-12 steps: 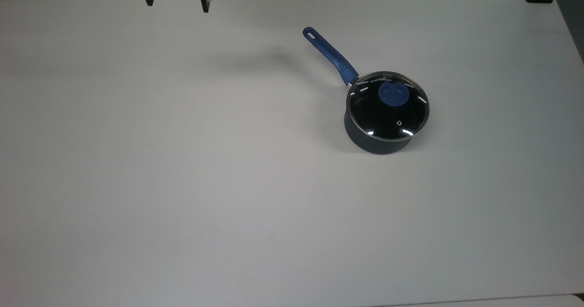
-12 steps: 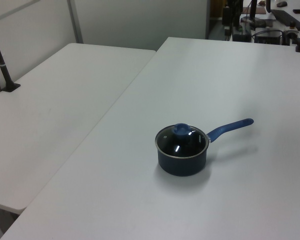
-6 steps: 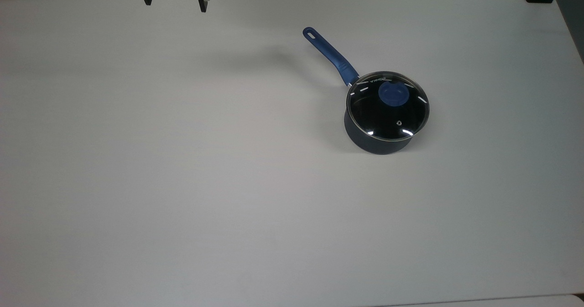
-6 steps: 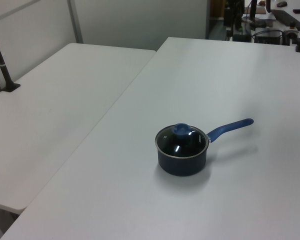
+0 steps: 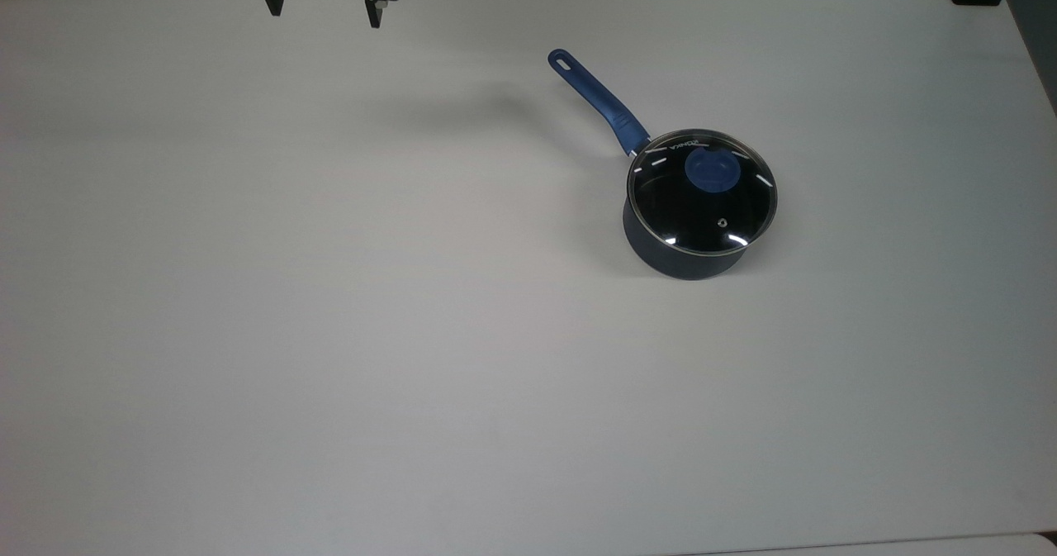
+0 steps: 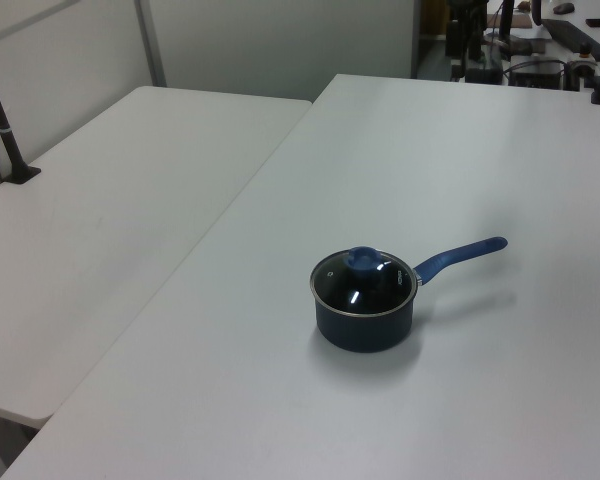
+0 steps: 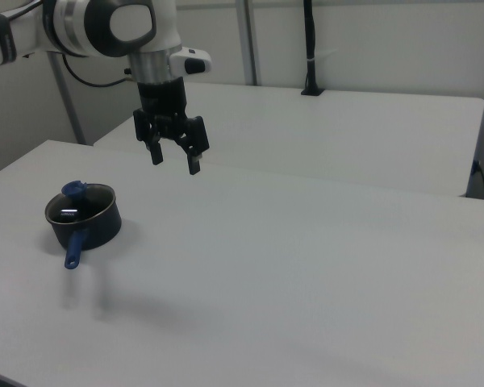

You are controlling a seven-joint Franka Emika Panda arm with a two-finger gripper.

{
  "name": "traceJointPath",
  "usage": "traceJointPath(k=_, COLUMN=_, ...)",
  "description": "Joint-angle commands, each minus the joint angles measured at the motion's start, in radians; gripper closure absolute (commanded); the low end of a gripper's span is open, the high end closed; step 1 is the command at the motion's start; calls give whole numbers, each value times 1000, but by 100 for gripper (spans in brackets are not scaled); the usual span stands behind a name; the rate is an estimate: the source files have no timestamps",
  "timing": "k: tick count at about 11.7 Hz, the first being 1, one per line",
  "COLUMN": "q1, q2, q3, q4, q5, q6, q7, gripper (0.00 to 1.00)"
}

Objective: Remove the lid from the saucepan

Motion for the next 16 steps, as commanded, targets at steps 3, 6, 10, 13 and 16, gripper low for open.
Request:
traceJointPath(k=3, q1=10, q2=18, q3=-6, q4=-7, q5=18, q6=-7, q7=-20, gripper=0)
traceJointPath(k=6, q1=13, q2=26, q3=-1, q4=-5, q5=18, q6=-7, q7=-46, gripper=0)
traceJointPath(k=10, q1=42, q2=24, q3=7, q4=19, q5=44, q6=-6, q7=-39, gripper=0)
traceJointPath(k=13, q1=160, q2=38, q3=7, q4=19, q5=46, q6=-7, q7=-14, gripper=0)
traceJointPath(k=16, q1=293, q2=73, q3=7, q4=21, q5=73, q6=92, q7=140, gripper=0)
